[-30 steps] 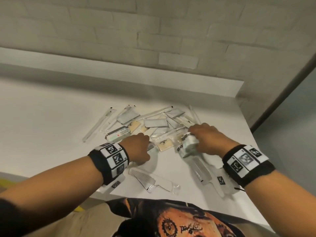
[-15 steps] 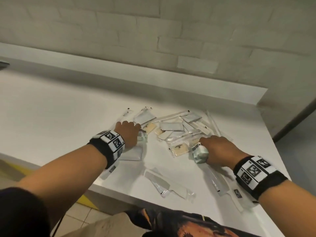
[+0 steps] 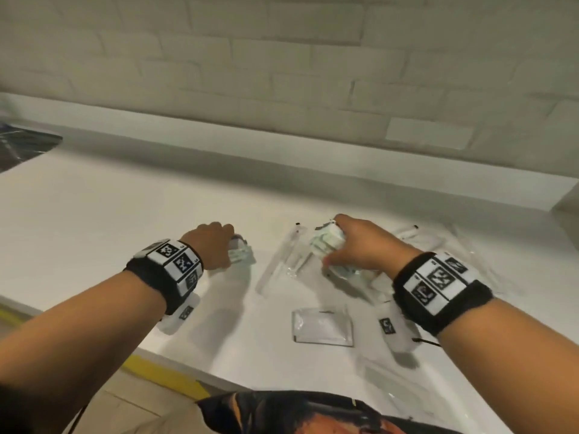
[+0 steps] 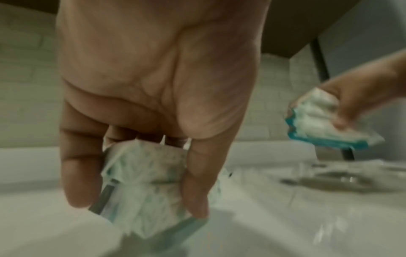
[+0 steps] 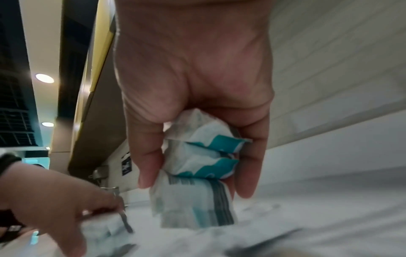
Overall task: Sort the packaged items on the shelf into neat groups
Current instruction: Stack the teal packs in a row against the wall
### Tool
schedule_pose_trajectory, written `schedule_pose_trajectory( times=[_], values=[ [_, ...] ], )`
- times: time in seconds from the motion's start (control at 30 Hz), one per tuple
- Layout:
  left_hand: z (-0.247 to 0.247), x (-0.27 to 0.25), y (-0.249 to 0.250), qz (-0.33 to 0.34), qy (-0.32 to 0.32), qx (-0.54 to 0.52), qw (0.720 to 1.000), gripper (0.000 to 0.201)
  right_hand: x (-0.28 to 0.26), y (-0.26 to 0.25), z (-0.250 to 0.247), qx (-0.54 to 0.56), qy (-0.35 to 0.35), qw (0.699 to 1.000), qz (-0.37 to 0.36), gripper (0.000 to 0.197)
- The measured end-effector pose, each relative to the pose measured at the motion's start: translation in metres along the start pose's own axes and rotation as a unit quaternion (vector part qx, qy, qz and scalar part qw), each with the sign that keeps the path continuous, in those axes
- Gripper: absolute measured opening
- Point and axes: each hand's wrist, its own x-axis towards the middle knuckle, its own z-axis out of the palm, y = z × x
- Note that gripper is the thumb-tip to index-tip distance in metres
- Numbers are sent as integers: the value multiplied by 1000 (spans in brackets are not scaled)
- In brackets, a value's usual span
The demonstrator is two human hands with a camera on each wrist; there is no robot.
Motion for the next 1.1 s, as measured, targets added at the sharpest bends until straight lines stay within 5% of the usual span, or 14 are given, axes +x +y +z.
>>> schedule_pose_trajectory(
  times=[0.27, 0.43, 0.53, 0.67, 0.73, 0.83, 0.9, 1.0, 1.1],
  values=[
    [22, 25, -45, 68, -64, -26, 995, 59, 87, -89, 74, -94, -3, 996, -7, 49],
    [19, 29, -33, 146, -37, -101, 983, 62, 87, -56, 59, -184, -9, 981, 68, 47],
    [8, 34, -10, 182, -79, -139, 970, 51, 81, -22, 43, -197, -35, 967, 156, 53],
    [-9, 55, 3, 173, -139, -107, 969, 44, 74, 5, 24, -187, -60, 958, 210, 86],
    [-11, 65, -6, 157, -115, -100, 976, 42, 73, 3, 18, -206, -22, 961, 184, 99],
    [-9, 74, -21, 139, -89, -136, 977, 33, 68, -25, 20, -170, 52, 982, 59, 67],
    [-7, 76, -26, 128, -98, -159, 974, 32, 61, -50, 32, -144, -1, 989, -40, 48],
    [-3, 76, -24, 127, -101, -172, 972, 33, 56, -76, 65, -179, -95, 972, -119, 59],
    [1, 77, -23, 128, -96, -186, 969, 31, 55, -77, 85, -205, -76, 965, -147, 40]
  ],
)
